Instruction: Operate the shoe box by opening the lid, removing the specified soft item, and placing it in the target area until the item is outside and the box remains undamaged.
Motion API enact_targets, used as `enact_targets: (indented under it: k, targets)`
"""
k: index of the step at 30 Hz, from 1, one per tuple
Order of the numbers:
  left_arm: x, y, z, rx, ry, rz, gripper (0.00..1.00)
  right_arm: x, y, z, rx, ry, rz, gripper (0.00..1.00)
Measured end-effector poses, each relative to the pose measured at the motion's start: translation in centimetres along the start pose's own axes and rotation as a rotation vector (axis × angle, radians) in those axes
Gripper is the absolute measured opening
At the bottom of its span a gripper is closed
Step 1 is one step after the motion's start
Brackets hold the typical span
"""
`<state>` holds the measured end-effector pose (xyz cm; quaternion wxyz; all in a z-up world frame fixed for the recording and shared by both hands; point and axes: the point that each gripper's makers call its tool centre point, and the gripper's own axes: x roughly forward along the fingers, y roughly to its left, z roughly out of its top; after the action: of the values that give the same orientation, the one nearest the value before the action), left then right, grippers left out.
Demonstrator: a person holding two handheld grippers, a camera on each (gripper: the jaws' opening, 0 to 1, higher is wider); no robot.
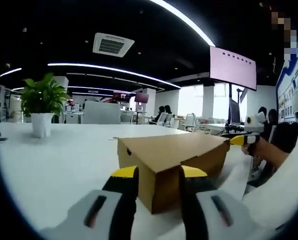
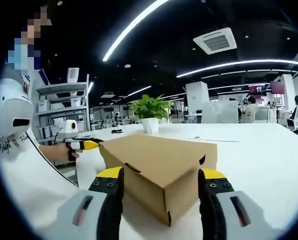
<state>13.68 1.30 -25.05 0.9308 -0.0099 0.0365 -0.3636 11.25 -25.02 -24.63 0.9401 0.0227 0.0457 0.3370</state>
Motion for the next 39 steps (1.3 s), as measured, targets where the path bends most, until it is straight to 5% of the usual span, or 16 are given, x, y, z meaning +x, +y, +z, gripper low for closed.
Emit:
enact_targets:
  k: [4,6,8,10,13,15,20,24,27,30,33,35,39]
  targets:
    - [0.0,-0.2,-0.5,0.069,0.044,-0.026,0.46,-0.2,0.0,-0.3,-0.069,0.03,0.001,0.63]
    - [-0.1,-0.1,-0.8,0.154,0.059,-0.023,0.54,-0.2,0.7,-0.7,-0.172,0.062,0.039,0.61]
    - [-0.4,-0.4,-0.7,0.234,0.048,-0.032,0.57,-0.3,1.5,-0.8,-0.319,0.066,0.084,0.64]
    - [-0.6,-1.1,0.6,0.347,-0.049,-0.061,0.55,-0.6,2.0,-1.0,-0.408,0.099,0.096,0.63]
    - [-0.6,-1.3,0.3,0.394,-0.01,-0.071,0.56,-0.7,1.5,0.1,-0.506,0.062,0.053,0.58]
    - [-0.5,-2.0,0.4,0.406,0.0,-0.122,0.57,-0.9,1.4,0.7,-0.517,0.034,0.043,0.57]
    - [-0.8,-2.3,1.0,0.626,0.014,-0.135,0.55,-1.8,2.1,3.0,-0.612,-0.066,0.058,0.51]
    - [-1.5,-3.3,3.2,0.747,-0.083,-0.173,0.53,-2.4,2.4,3.9,-0.715,-0.061,0.041,0.5]
    - [-1.8,-3.1,3.6,0.717,-0.075,-0.189,0.53,-2.6,3.8,3.8,-0.779,-0.056,0.088,0.46]
    - [-2.0,-3.0,4.0,0.881,-0.065,-0.179,0.46,-2.8,4.8,3.7,-0.804,-0.056,0.104,0.46]
    - [-2.0,-3.1,4.6,0.85,-0.068,-0.17,0.48,-2.6,5.1,3.8,-0.815,-0.057,0.1,0.54]
    - [-2.1,-3.7,4.9,0.845,-0.102,-0.185,0.48,-2.5,5.4,3.7,-0.849,-0.047,0.109,0.51]
    - [-1.9,-4.1,4.2,0.888,-0.081,-0.196,0.51,-2.4,5.5,3.6,-0.86,-0.03,0.111,0.5]
